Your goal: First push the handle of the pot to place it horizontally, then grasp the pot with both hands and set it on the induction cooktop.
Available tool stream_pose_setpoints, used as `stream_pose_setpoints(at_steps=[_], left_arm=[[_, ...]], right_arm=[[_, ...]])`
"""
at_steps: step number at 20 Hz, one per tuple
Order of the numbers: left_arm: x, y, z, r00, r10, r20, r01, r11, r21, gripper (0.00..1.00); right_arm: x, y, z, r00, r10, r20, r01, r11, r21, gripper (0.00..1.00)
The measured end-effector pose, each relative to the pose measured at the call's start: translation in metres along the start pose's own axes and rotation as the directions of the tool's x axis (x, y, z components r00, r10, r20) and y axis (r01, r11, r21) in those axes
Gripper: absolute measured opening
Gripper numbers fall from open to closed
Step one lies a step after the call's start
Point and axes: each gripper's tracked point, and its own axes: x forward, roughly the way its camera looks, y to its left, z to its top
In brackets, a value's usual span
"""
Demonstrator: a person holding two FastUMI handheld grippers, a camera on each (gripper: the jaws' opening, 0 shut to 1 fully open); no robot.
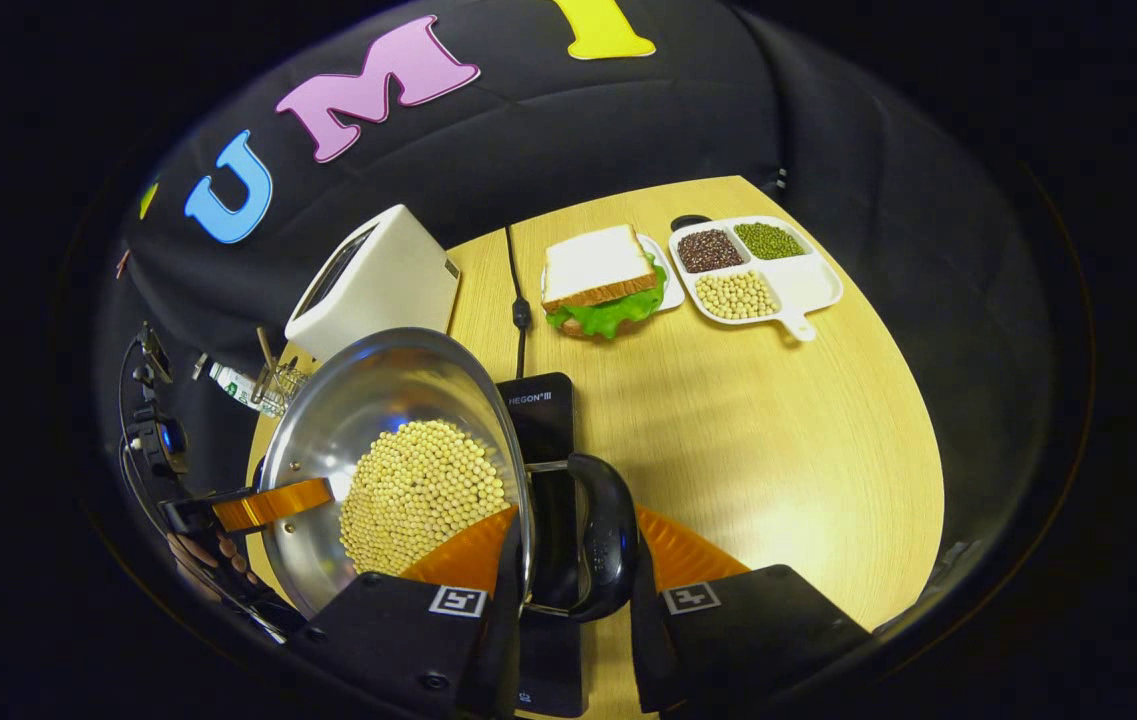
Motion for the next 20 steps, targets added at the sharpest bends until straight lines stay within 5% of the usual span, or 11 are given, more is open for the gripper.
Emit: stream_pose_setpoints(at_steps=[13,14,20], left_arm=[[0.0021,0.0035,-0.0006,1.0,-0.012,-0.011,0.012,1.0,-0.016,0.59],[0.0016,0.0034,0.0,1.0,-0.01,-0.012,0.01,1.0,-0.015,0.59],[0.0004,0.005,-0.0015,1.0,0.006,-0.027,-0.007,1.0,-0.027,0.61]], right_arm=[[0.0017,0.0008,0.0057,1.0,0.009,0.026,-0.009,1.0,-0.005,0.46],[0.0017,0.0002,0.0054,1.0,0.008,0.026,-0.008,1.0,-0.004,0.53],[0.002,0.0011,0.007,0.999,0.016,0.029,-0.016,1.0,-0.003,0.53]])
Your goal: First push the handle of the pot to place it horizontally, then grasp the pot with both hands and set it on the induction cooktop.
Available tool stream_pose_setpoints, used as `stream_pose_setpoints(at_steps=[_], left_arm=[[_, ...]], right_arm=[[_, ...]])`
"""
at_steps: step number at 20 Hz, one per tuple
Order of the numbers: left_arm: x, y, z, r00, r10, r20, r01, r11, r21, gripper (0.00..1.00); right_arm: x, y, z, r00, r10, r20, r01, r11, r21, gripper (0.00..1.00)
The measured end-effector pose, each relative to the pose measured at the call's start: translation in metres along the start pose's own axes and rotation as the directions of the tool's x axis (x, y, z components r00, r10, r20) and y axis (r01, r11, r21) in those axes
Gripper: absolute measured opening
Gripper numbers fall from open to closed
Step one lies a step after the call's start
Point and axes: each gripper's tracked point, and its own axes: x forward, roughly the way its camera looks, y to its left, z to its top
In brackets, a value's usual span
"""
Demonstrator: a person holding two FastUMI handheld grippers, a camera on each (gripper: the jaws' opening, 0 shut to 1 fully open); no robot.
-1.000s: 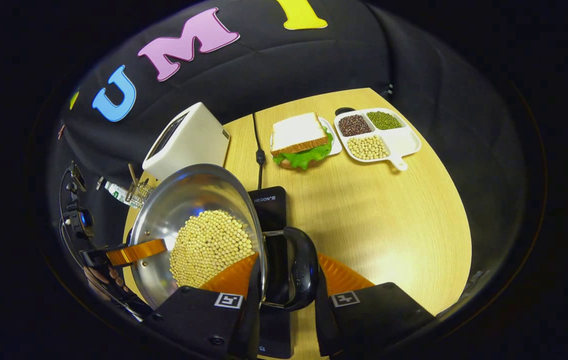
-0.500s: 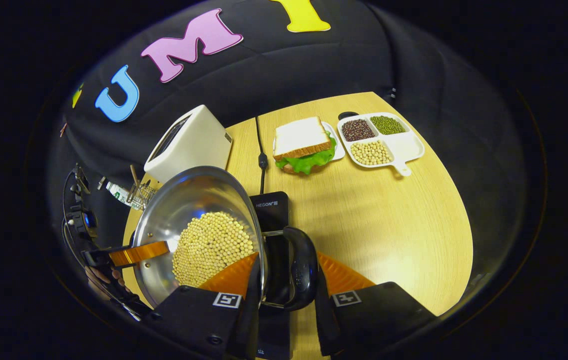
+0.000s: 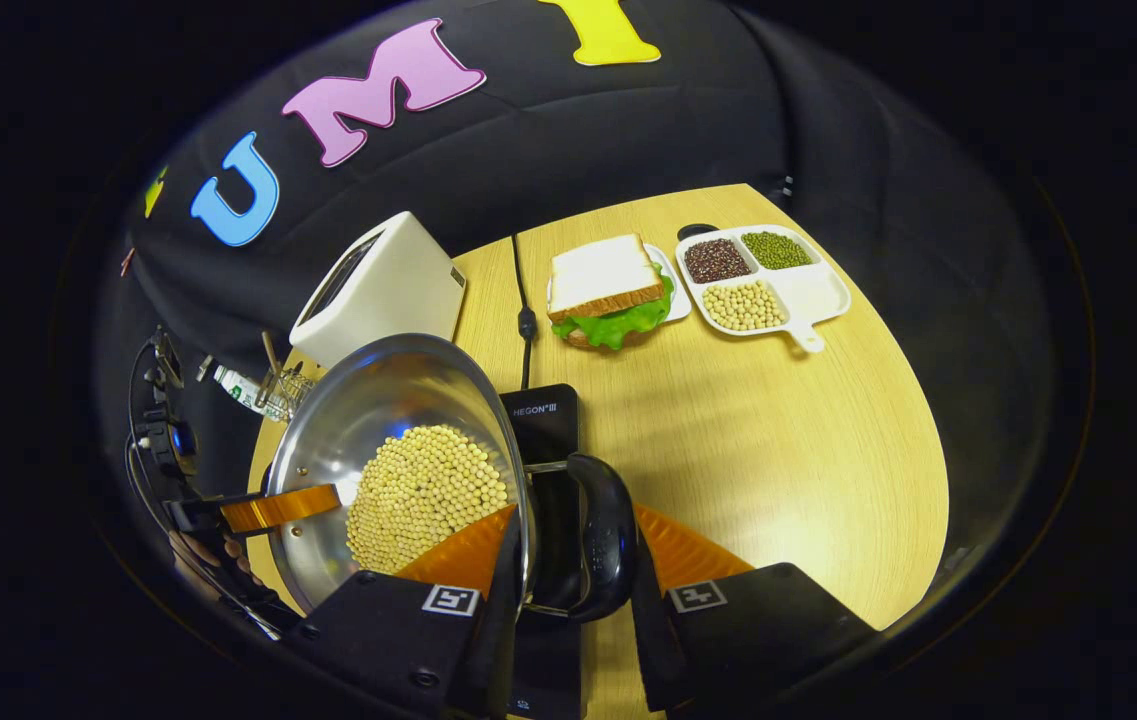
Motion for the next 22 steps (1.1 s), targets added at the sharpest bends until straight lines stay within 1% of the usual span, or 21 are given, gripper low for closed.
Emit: stream_pose_setpoints(at_steps=[3,5,6,7,8,9,10,11,12,13,15,18,20,22], left_arm=[[-0.001,0.003,-0.001,0.999,0.032,-0.004,-0.031,0.999,0.009,0.61],[-0.007,0.004,0.001,0.998,0.059,-0.006,-0.059,0.997,0.045,0.64],[-0.012,0.003,0.006,0.998,0.065,0.008,-0.066,0.995,0.071,0.65],[-0.016,0.002,0.01,0.997,0.079,0.021,-0.08,0.992,0.093,0.67],[-0.022,0.003,0.015,0.995,0.088,0.037,-0.091,0.989,0.113,0.68],[-0.028,0.005,0.019,0.994,0.1,0.052,-0.105,0.987,0.121,0.77],[-0.033,0.006,0.025,0.991,0.114,0.067,-0.122,0.985,0.125,0.84],[-0.043,0.003,0.024,0.991,0.109,0.077,-0.119,0.985,0.126,0.99],[-0.052,0.001,0.025,0.99,0.11,0.093,-0.121,0.984,0.129,0.98],[-0.064,-0.002,0.028,0.988,0.108,0.115,-0.123,0.983,0.136,0.96],[-0.091,-0.009,0.033,0.982,0.097,0.165,-0.121,0.983,0.138,0.95],[-0.14,-0.013,0.049,0.955,0.101,0.279,-0.133,0.986,0.097,0.95],[-0.178,-0.018,0.061,0.925,0.096,0.369,-0.134,0.988,0.079,0.96],[-0.22,-0.015,0.071,0.886,0.106,0.451,-0.163,0.983,0.089,0.96]], right_arm=[[0.001,0.001,0.001,1.0,0.01,0.0,-0.01,1.0,0.005,0.55],[-0.002,0.001,0.003,1.0,0.018,0.005,-0.018,1.0,0.005,0.58],[-0.005,0.002,0.005,1.0,0.026,0.013,-0.026,1.0,0.006,0.63],[-0.007,0.003,0.007,0.999,0.031,0.021,-0.031,0.999,0.007,0.63],[-0.011,0.001,0.008,0.999,0.029,0.031,-0.03,1.0,0.005,0.72],[-0.013,0.0,0.011,0.999,0.027,0.043,-0.027,1.0,0.002,0.87],[-0.019,0.0,0.012,0.998,0.022,0.059,-0.022,1.0,-0.004,0.98],[-0.024,-0.001,0.016,0.997,0.017,0.078,-0.016,1.0,-0.014,0.98],[-0.032,-0.001,0.02,0.995,0.012,0.102,-0.009,1.0,-0.026,0.99],[-0.042,0.0,0.027,0.991,0.008,0.137,-0.003,0.999,-0.042,0.99],[-0.067,0.003,0.043,0.975,-0.001,0.22,0.021,0.996,-0.087,0.99],[-0.109,0.01,0.065,0.939,-0.016,0.342,0.067,0.988,-0.136,0.99],[-0.144,0.019,0.078,0.905,-0.015,0.425,0.082,0.987,-0.139,0.98],[-0.178,0.029,0.088,0.865,-0.014,0.501,0.092,0.987,-0.132,0.99]])
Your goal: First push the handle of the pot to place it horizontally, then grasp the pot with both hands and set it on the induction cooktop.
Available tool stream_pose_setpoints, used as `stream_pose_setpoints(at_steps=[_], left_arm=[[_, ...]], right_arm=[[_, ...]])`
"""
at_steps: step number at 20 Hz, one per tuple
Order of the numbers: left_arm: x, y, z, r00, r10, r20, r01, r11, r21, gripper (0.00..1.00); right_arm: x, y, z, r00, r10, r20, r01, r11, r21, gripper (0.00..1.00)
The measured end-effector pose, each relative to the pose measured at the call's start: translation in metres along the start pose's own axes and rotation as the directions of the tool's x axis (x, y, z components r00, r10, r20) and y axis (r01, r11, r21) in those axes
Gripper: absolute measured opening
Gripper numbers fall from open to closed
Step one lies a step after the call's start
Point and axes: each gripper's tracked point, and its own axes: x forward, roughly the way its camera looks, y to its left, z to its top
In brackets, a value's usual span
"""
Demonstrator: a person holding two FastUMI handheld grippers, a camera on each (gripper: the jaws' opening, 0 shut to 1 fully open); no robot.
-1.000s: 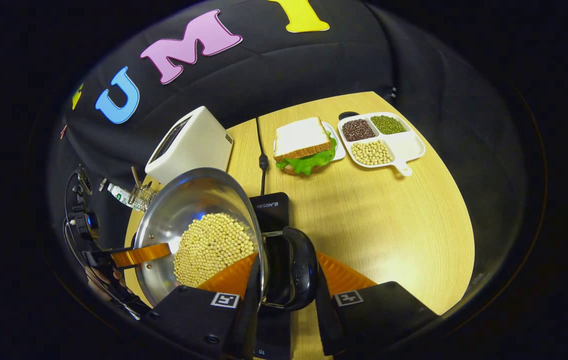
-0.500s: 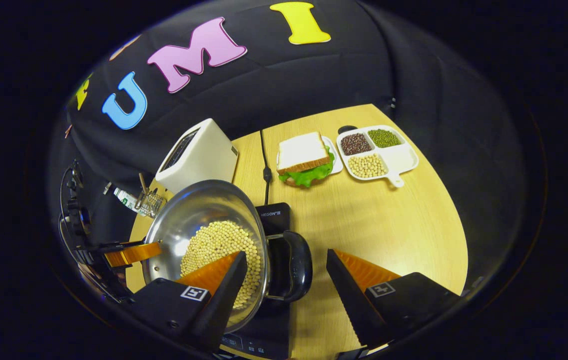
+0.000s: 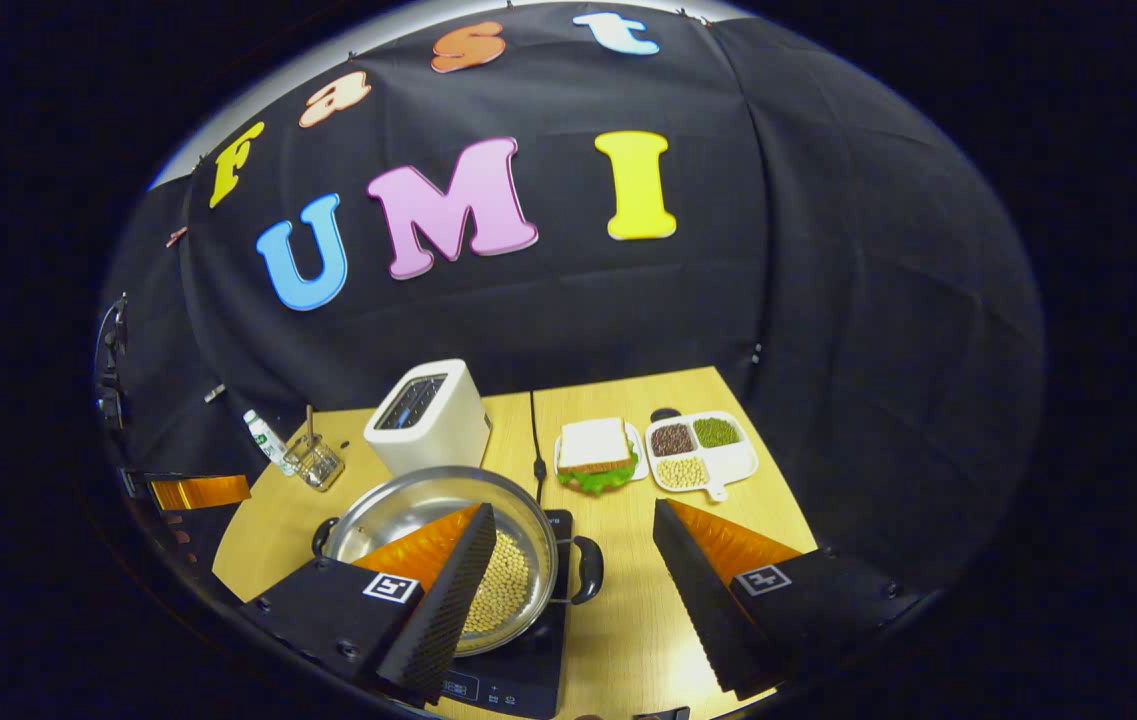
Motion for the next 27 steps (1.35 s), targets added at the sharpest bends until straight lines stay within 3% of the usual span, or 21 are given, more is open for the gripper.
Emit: stream_pose_setpoints(at_steps=[4,10,20,22,27], left_arm=[[-0.069,0.013,0.038,0.989,0.025,0.147,-0.029,0.999,0.03,0.96],[-0.167,0.04,0.071,0.942,0.08,0.327,-0.109,0.992,0.071,0.95],[-0.258,0.076,0.048,0.873,0.138,0.467,-0.185,0.981,0.057,0.95],[-0.264,0.079,0.042,0.863,0.13,0.488,-0.175,0.983,0.048,0.95],[-0.27,0.08,0.03,0.842,0.119,0.527,-0.148,0.989,0.012,0.95]], right_arm=[[-0.057,0.006,0.049,0.985,-0.04,0.168,0.039,0.999,0.009,0.98],[-0.135,0.031,0.094,0.926,-0.07,0.37,0.079,0.997,-0.01,0.98],[-0.222,0.077,0.081,0.838,-0.087,0.538,0.169,0.98,-0.105,0.98],[-0.231,0.087,0.074,0.836,-0.08,0.543,0.158,0.983,-0.098,0.98],[-0.233,0.097,0.055,0.861,-0.078,0.502,0.148,0.984,-0.101,0.98]])
